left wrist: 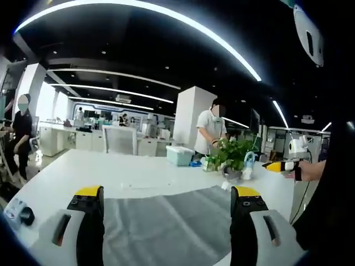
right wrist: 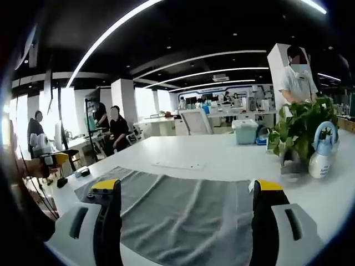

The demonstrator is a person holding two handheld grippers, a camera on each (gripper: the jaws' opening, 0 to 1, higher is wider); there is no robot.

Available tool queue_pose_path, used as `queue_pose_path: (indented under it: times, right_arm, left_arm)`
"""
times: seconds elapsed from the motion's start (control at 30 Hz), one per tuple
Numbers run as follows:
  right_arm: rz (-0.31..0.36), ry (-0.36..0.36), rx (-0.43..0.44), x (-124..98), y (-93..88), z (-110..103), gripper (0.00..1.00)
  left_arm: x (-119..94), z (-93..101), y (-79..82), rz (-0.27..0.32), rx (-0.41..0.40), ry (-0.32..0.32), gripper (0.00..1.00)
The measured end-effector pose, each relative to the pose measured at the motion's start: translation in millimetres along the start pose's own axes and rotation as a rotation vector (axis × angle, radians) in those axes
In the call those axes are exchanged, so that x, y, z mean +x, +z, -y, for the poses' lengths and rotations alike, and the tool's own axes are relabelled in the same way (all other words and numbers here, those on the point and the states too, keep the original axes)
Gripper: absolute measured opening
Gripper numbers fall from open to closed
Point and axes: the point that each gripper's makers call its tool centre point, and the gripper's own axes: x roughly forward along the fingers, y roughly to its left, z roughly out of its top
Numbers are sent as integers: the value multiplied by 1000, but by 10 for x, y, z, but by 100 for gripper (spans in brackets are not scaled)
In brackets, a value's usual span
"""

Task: Fold the towel on the table until its edges align and the towel forms a compact rectangular stack.

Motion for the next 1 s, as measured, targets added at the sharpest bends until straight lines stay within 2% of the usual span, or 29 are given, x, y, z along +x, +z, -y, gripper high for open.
queue_pose_path:
  times: [0.2,0.3,0.4,0.43,0.47,0.57,0.7,0.77,0.8,0.87,0.93,1.0]
  right_arm:
    - [8,2,7,9,17,-14,99]
    - [13,2,31,8,26,-13,98]
    - [28,34,45,-3,46,-63,86]
    - [19,52,59,-6,32,-95,79]
    - [16,62,71,-5,25,-113,77]
    - [25,68,79,10,35,-128,79]
    - [25,95,84,22,37,-180,72]
    - [84,135,75,38,126,-255,71]
    - [92,146,89,32,140,-284,71]
    - [94,152,87,31,151,-301,67]
    - [84,167,85,35,144,-330,57]
    - [67,178,88,46,126,-348,53]
  left_arm:
    - [4,-20,17,-12,15,12,94]
    - [4,-28,35,-11,-20,7,93]
    - [-5,-53,-1,-48,-44,6,86]
    - [-7,-55,-2,-49,-44,7,84]
    - [-13,-57,-2,-48,-42,6,83]
    - [-28,-84,35,-29,-43,14,83]
    - [-39,-89,49,-23,-45,4,76]
    - [-36,-79,48,-22,-46,-2,75]
    - [-33,-76,42,-24,-47,-3,75]
    - [-24,-66,22,-32,-40,-5,75]
    - [-20,-45,-3,-42,-44,-15,73]
    - [-17,-27,-17,-44,-50,-21,72]
